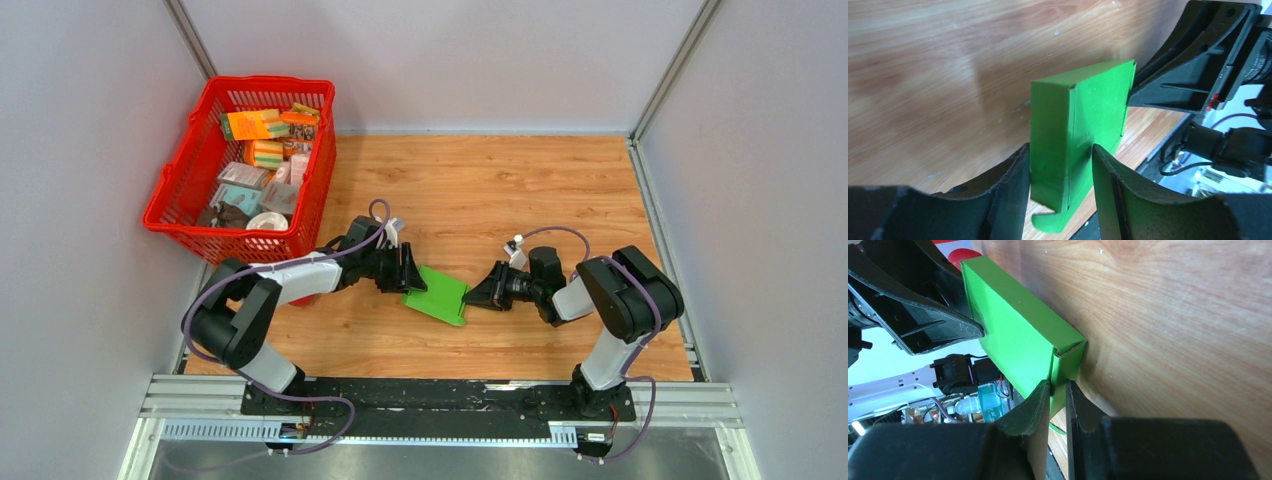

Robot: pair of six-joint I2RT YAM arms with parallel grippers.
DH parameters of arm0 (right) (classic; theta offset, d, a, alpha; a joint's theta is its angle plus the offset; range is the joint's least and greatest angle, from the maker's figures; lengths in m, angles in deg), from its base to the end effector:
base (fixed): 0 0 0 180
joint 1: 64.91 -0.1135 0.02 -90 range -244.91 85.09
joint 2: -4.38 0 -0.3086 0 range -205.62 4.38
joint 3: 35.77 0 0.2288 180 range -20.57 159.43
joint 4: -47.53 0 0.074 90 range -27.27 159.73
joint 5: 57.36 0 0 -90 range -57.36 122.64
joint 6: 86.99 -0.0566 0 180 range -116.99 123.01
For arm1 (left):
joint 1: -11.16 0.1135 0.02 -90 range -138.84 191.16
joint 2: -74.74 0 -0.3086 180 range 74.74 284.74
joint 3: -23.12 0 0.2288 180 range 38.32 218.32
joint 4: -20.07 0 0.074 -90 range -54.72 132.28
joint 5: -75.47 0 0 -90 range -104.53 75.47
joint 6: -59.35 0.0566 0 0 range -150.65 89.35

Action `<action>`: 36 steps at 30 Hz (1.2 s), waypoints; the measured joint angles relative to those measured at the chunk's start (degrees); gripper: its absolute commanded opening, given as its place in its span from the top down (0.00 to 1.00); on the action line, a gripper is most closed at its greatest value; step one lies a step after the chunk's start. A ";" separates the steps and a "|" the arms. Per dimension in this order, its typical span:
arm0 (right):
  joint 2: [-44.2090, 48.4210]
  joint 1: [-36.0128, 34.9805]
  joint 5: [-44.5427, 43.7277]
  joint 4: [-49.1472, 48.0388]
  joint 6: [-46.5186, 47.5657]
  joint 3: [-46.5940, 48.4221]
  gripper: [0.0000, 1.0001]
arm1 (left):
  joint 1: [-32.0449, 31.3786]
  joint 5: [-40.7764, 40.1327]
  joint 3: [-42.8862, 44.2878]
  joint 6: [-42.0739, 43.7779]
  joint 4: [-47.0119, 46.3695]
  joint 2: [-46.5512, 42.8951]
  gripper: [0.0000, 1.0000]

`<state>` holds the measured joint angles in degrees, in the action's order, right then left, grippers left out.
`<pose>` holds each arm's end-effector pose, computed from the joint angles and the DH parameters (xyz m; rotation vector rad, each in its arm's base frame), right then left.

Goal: Fold the paper box

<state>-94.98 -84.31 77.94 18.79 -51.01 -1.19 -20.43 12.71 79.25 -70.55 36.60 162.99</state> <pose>0.2316 0.1242 0.1440 0.2263 2.4317 1.5261 0.2305 -0.1721 0.2070 0.0490 2.6231 -1.0897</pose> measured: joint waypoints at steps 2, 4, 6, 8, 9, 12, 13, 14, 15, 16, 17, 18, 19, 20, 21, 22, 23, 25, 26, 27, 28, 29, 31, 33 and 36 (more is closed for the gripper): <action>0.00 0.11 0.09 -0.09 0.00 -0.15 0.82 | 0.00 2.47 -0.04 -1.60 -2.64 1.88 0.48; 0.00 0.22 0.20 -0.11 0.00 -0.22 0.81 | 0.04 4.55 -0.15 -3.15 -4.85 3.43 0.51; -0.02 0.24 0.33 -0.09 0.00 -0.24 0.78 | 0.26 6.51 -0.68 -4.76 -7.30 4.15 0.58; -0.02 0.35 0.48 0.02 0.04 -0.33 0.72 | 0.35 8.20 -1.29 -6.19 -9.55 4.20 0.62; 0.04 0.39 0.46 0.33 0.07 -0.44 0.70 | 0.37 8.90 -1.49 -6.84 -10.67 4.20 0.65; 1.22 0.46 -0.48 2.84 0.90 -0.57 0.61 | 0.28 9.84 -1.55 -7.98 -12.52 4.15 0.70; 2.29 0.46 -1.16 4.52 1.40 -0.52 0.58 | 0.22 9.84 -1.57 -8.17 -12.57 4.13 0.71; 3.93 0.46 -1.95 7.32 2.01 -0.24 0.50 | 0.22 9.81 -1.57 -8.22 -12.52 4.13 0.71; 5.90 0.37 -2.89 10.69 3.06 0.33 0.45 | 0.17 9.81 -1.57 -8.28 -12.46 4.13 0.71; 8.09 0.28 -3.98 14.03 4.11 1.03 0.40 | 0.15 9.81 -1.57 -8.28 -12.46 4.13 0.71; 10.43 0.24 -5.31 17.20 5.16 1.55 0.32 | 0.15 9.81 -1.57 -8.28 -12.46 4.13 0.72; 12.94 0.07 -6.84 20.48 6.25 1.97 0.27 | 0.17 9.84 -1.57 -8.35 -12.44 4.13 0.72; 16.06 -0.07 -8.50 24.00 7.32 2.21 0.21 | 0.17 9.81 -1.57 -8.41 -12.44 4.13 0.72; 19.82 -0.70 -11.23 28.46 8.48 2.64 0.15 | 0.17 9.81 -1.62 -8.57 -12.50 4.13 0.72; 23.87 -1.49 -14.32 33.35 9.64 3.34 0.13 | 0.17 9.81 -1.84 -8.87 -12.74 4.09 0.72; 27.61 -2.75 -17.94 37.75 10.86 4.46 0.10 | 0.17 9.79 -2.23 -9.29 -13.07 3.96 0.72; 30.95 -5.40 -23.06 42.16 12.28 6.19 0.09 | 0.20 9.84 -2.64 -9.68 -13.31 3.67 0.72; 35.89 -12.68 -32.63 49.55 15.26 10.16 0.07 | 0.24 9.84 -3.87 -10.80 -13.68 2.69 0.72; 37.48 -18.25 -38.77 52.52 17.05 12.72 0.07 | 0.28 9.81 -4.31 -11.39 -13.73 2.29 0.72; 38.27 -24.85 -45.72 54.80 19.04 15.43 0.07 | 0.55 9.88 -4.83 -12.31 -13.97 1.95 0.72; 38.25 -31.01 -51.52 56.30 21.09 18.03 0.07 | 0.79 10.05 -5.35 -13.22 -14.25 1.64 0.72; 37.77 -36.52 -56.50 57.16 23.17 19.87 0.07 | 0.92 10.29 -5.92 -14.27 -14.91 1.51 0.71; 34.56 -46.40 -66.73 58.12 28.00 23.34 0.07 | 1.38 11.15 -7.43 -16.68 -16.94 1.42 0.71; 28.57 -55.17 -77.07 58.14 34.21 26.91 0.09 | 1.79 12.00 -8.57 -18.56 -18.34 1.42 0.71; 18.47 -62.53 -88.54 56.74 42.03 29.70 0.11 | 2.12 12.94 -10.27 -21.59 -22.01 1.46 0.71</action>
<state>-76.51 -146.84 -10.61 75.53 -8.98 28.51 -18.31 25.65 68.98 -92.15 14.59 164.45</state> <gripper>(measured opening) 0.915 0.393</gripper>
